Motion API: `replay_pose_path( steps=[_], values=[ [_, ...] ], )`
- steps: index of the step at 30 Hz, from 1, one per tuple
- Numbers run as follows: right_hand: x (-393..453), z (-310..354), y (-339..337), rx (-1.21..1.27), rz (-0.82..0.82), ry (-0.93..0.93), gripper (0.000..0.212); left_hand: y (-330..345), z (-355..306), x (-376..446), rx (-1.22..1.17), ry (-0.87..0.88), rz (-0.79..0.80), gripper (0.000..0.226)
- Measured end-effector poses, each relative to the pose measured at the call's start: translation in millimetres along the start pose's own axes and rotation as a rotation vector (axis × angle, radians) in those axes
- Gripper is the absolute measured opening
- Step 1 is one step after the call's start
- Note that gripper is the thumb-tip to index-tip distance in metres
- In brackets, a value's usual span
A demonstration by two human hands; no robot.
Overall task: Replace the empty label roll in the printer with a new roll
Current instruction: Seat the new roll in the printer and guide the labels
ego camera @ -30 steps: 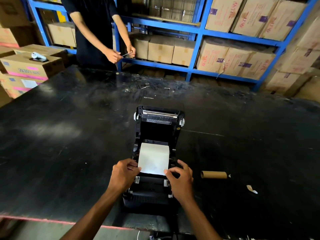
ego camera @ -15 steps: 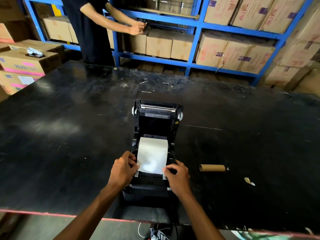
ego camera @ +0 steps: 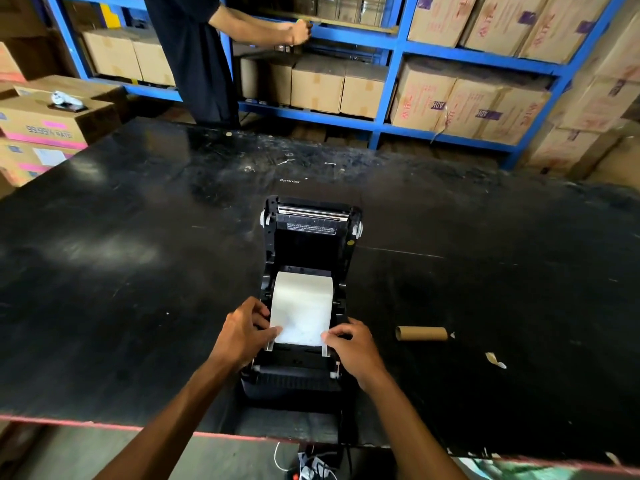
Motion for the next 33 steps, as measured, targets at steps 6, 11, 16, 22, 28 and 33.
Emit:
replay_pose_path(
  steps=[6, 11, 16, 22, 28, 33],
  values=[
    [0.6, 3.6, -0.1, -0.15, -0.003, -0.005, 0.027, 0.5, -1.4, 2.0, 0.07, 0.001, 0.009, 0.032],
    [2.4, -1.9, -2.6, -0.115, 0.038, -0.017, 0.011, -0.9, -2.8, 4.9, 0.064, -0.027, 0.013, 0.03],
    [2.1, -5.4, -0.3, -0.066, -0.011, -0.03, 0.021, -3.7, -5.8, 8.0, 0.097, -0.058, 0.045, 0.03],
    [4.7, -1.1, 0.5, -0.142, 0.007, -0.015, 0.013, -7.3, -6.4, 9.2, 0.14, -0.012, 0.063, 0.028],
    [3.6, -4.0, -0.1, -0.114, 0.023, -0.026, 0.026, -9.4, -6.2, 12.4, 0.137, -0.004, 0.08, 0.027],
    [4.2, -0.9, -3.5, -0.183, 0.047, -0.024, 0.018, -8.6, -6.5, 12.4, 0.185, 0.026, 0.093, 0.025]
  ],
)
Point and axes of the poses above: each hand's wrist, its own x-axis towards the middle knuckle, its own y-axis out of the palm, z = x × y, the point moved 1 cm from there along x, towards the middle knuckle, and after that the axes turned 8 degrees about -y, right-handed, at the moved point
